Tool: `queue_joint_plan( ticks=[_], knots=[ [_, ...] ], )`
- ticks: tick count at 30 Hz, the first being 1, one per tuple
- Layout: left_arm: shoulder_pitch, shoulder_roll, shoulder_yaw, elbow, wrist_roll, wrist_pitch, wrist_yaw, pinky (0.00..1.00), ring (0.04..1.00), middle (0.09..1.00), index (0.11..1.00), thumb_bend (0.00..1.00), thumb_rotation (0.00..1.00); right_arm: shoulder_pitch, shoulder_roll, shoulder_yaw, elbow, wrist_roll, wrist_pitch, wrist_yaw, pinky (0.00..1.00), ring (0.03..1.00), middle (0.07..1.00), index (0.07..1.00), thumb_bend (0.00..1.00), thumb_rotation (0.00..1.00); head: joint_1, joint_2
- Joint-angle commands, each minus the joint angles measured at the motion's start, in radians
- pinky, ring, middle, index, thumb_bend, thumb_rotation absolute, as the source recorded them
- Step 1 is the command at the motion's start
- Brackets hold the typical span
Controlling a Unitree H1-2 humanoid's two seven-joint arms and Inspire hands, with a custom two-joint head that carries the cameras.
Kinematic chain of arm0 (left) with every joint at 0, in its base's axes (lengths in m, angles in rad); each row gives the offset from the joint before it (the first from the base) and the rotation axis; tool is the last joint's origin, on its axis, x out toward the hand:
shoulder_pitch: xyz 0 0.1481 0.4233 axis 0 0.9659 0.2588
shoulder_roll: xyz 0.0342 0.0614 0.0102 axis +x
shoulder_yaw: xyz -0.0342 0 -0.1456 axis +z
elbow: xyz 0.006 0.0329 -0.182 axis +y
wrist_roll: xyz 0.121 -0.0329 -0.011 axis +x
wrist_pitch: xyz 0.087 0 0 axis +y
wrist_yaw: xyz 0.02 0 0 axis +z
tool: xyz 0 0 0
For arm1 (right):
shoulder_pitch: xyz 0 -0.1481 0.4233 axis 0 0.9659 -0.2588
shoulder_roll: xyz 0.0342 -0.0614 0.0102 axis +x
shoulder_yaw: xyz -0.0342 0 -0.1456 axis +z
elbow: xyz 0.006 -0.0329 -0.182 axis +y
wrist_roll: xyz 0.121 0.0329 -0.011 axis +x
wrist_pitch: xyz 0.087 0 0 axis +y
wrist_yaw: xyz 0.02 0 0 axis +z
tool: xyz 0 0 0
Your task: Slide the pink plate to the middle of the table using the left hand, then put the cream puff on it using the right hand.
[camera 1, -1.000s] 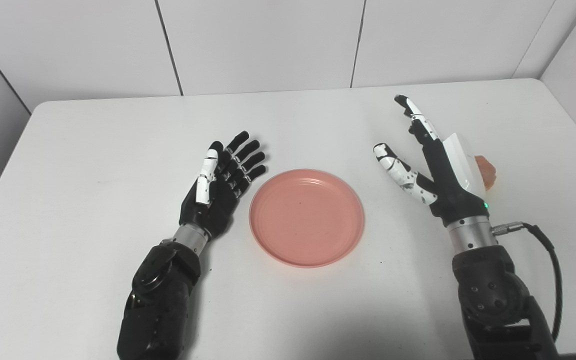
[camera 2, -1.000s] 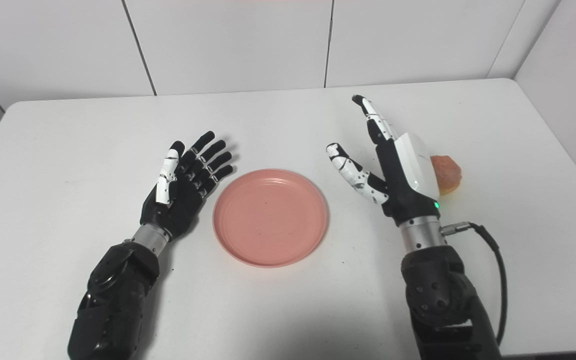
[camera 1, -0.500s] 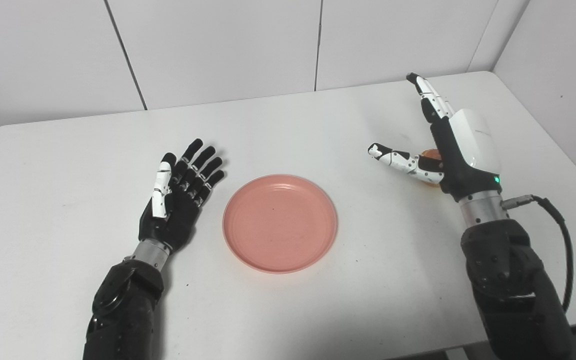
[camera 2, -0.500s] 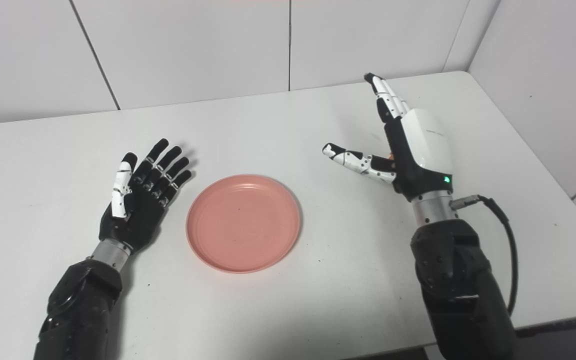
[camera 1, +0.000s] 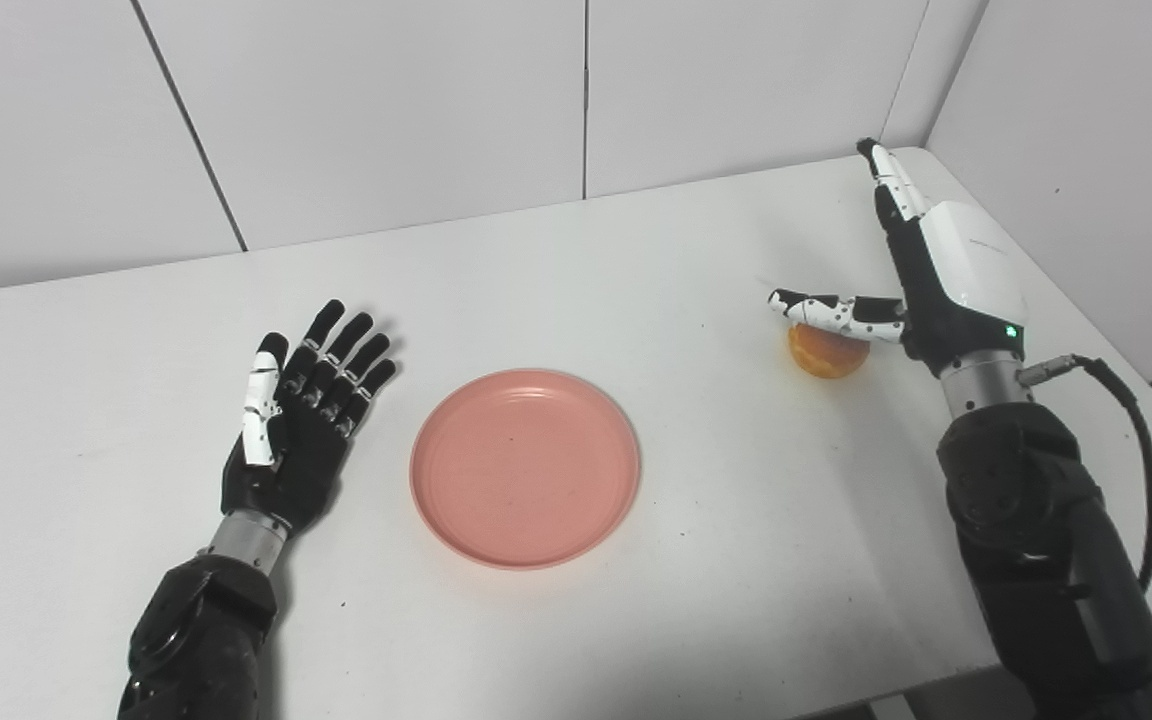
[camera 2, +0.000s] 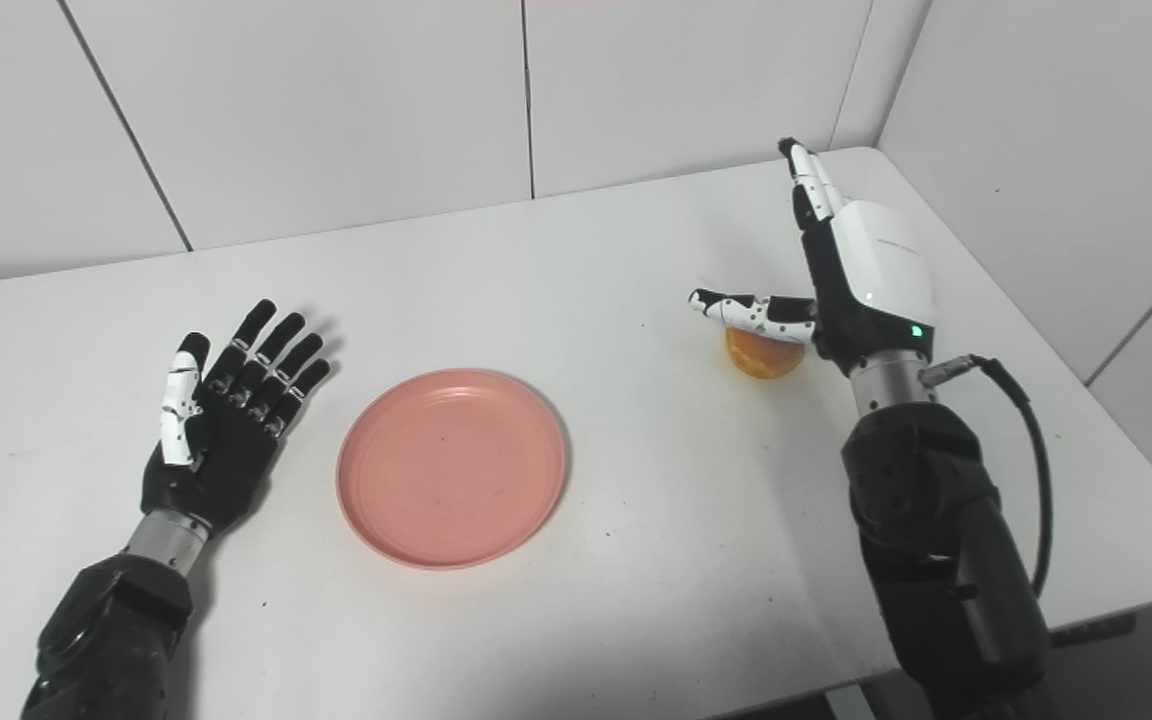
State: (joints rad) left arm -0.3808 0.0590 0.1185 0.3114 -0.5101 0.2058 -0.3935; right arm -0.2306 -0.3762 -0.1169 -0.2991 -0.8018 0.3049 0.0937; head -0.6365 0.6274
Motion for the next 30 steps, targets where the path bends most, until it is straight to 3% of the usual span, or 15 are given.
queue_joint_plan(
  ticks=[1,10,16,24,30],
  knots=[
    [0.062,0.021,0.004,0.077,0.027,0.077,0.046,0.94,0.921,0.93,0.931,0.4,1.0,-0.019,-0.032,-0.013,0.006,-0.014,0.023,-0.019,0.72,0.869,0.953,0.985,0.87,0.54,0.0,-0.001],
    [0.055,0.021,0.009,0.093,-0.002,0.08,0.041,0.95,0.921,0.931,0.933,0.4,1.0,-0.025,-0.049,0.001,0.066,-0.009,0.057,0.003,0.8,0.938,0.984,0.999,0.92,0.6,-0.001,0.009],
    [0.058,0.024,0.004,0.083,0.002,0.082,0.043,0.94,0.918,0.931,0.932,0.41,1.0,-0.035,-0.051,0.012,0.108,0.0,0.068,0.01,0.77,0.923,0.972,0.997,0.95,0.61,0.001,0.021],
    [0.056,0.021,0.001,0.08,-0.002,0.076,0.037,0.94,0.921,0.933,0.933,0.42,1.0,-0.049,-0.066,0.026,0.192,0.026,0.033,-0.024,0.75,0.902,0.953,0.982,0.98,0.6,0.007,0.032],
    [0.059,0.021,-0.003,0.069,0.004,0.076,0.042,0.94,0.918,0.931,0.93,0.42,1.0,-0.068,-0.076,0.046,0.224,0.047,0.057,-0.012,0.71,0.894,0.957,0.982,0.98,0.59,0.011,0.041]
  ],
)
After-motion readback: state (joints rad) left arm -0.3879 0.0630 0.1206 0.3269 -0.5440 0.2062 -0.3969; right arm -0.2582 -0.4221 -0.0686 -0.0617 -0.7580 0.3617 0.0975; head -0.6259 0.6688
